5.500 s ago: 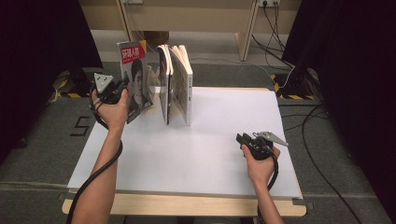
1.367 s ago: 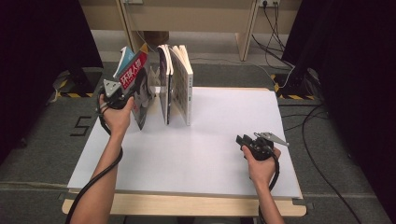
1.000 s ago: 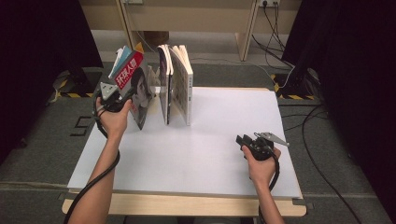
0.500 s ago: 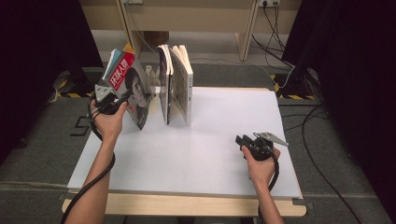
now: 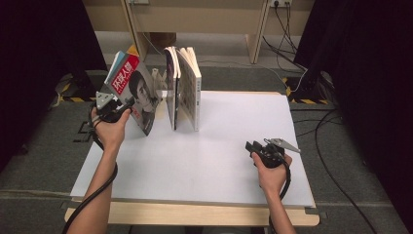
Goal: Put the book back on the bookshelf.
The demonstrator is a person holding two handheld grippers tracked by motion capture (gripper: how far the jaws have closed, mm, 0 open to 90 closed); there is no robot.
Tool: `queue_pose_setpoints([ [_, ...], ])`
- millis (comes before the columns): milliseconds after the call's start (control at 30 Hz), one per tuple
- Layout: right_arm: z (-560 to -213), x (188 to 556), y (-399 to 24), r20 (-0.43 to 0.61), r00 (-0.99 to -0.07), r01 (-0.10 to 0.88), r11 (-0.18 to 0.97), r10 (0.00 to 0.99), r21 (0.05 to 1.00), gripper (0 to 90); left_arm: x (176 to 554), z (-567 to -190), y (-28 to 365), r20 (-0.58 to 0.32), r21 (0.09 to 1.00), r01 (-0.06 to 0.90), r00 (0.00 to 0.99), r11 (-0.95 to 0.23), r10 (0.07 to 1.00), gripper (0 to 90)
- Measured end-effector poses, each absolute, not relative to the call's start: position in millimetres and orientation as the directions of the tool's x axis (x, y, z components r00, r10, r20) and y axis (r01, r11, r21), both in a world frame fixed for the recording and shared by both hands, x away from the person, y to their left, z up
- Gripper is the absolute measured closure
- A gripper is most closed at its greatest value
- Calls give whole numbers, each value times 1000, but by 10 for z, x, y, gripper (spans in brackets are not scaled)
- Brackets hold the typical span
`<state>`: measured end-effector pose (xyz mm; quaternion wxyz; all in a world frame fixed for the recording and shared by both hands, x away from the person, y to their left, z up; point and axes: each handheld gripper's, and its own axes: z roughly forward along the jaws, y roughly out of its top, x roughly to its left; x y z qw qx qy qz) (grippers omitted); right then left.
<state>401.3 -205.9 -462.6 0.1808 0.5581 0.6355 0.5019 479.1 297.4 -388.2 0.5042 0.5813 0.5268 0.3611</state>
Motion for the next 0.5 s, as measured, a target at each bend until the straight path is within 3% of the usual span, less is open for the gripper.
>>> queue_pose_setpoints([
  [500,-4619,4007,-2061,334,-308,527,-133,891,839,627,4727,-3931,2996,-105,962,267,176,56,979,471],
])
